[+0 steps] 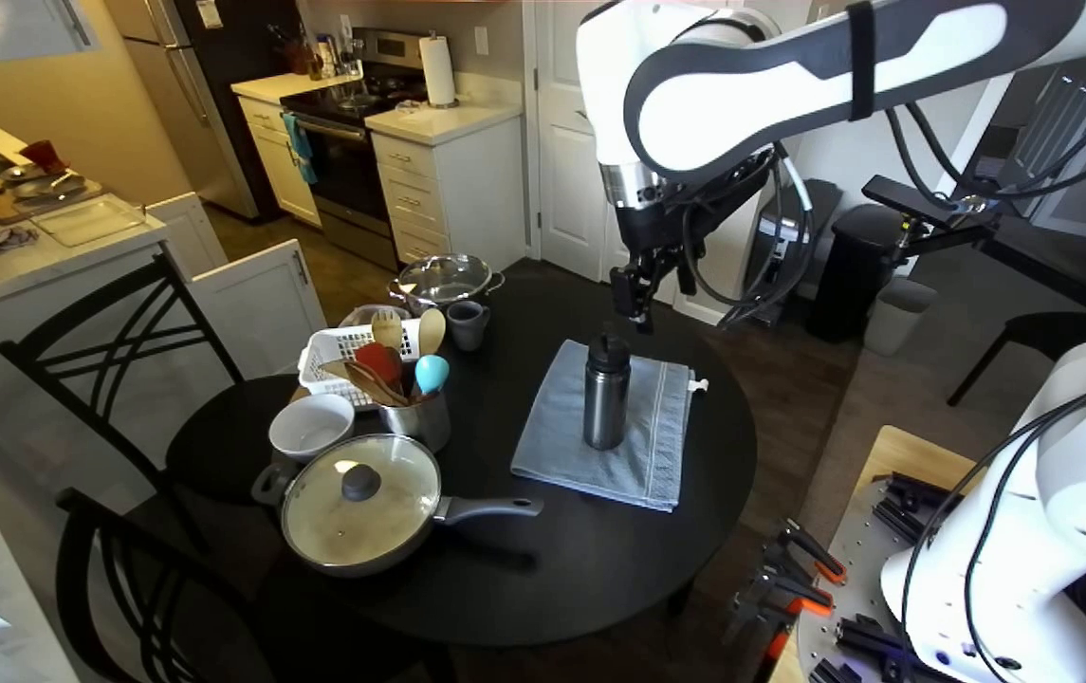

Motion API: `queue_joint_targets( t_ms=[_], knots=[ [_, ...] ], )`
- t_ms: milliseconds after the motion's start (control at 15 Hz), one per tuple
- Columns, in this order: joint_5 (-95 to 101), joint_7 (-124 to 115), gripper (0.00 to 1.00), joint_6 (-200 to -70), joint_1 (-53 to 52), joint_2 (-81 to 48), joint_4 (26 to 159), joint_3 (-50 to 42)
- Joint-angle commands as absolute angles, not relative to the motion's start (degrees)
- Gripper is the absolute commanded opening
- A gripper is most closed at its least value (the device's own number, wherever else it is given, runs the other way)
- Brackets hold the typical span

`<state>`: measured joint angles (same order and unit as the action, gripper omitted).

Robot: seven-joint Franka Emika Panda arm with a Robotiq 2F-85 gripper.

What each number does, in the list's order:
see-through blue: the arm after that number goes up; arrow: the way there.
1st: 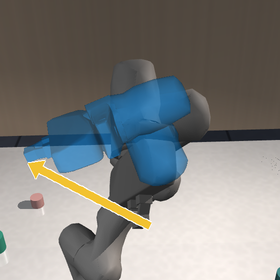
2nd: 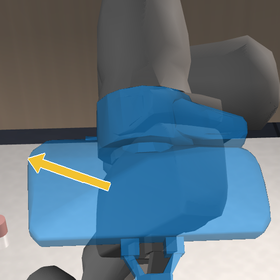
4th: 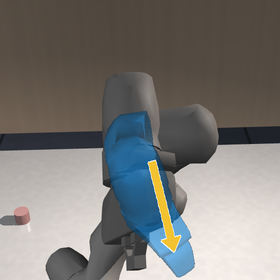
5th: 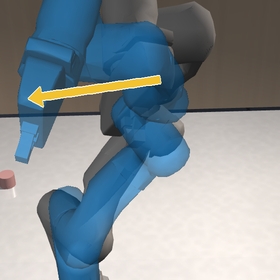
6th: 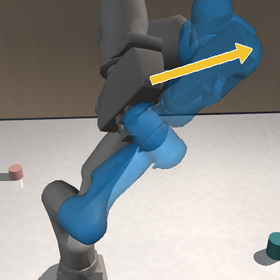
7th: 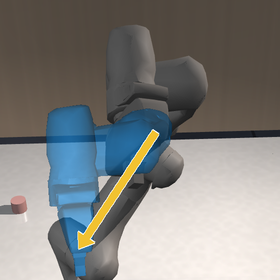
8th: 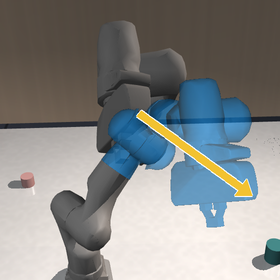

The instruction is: Remove the lid from the bottle

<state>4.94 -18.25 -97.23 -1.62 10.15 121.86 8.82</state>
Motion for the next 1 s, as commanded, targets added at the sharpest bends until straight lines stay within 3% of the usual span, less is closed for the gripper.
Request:
queue_joint_targets(
  t_ms=[0,800,933],
  knots=[
    [5.8,-23.8,1.0,-102.6,-1.3,6.9,123.3,7.0],
    [11.7,-24.6,1.0,-130.5,1.5,4.9,132.0,0.2],
    [10.4,-25.8,1.0,-126.9,1.0,4.6,130.6,0.5]
  ],
)
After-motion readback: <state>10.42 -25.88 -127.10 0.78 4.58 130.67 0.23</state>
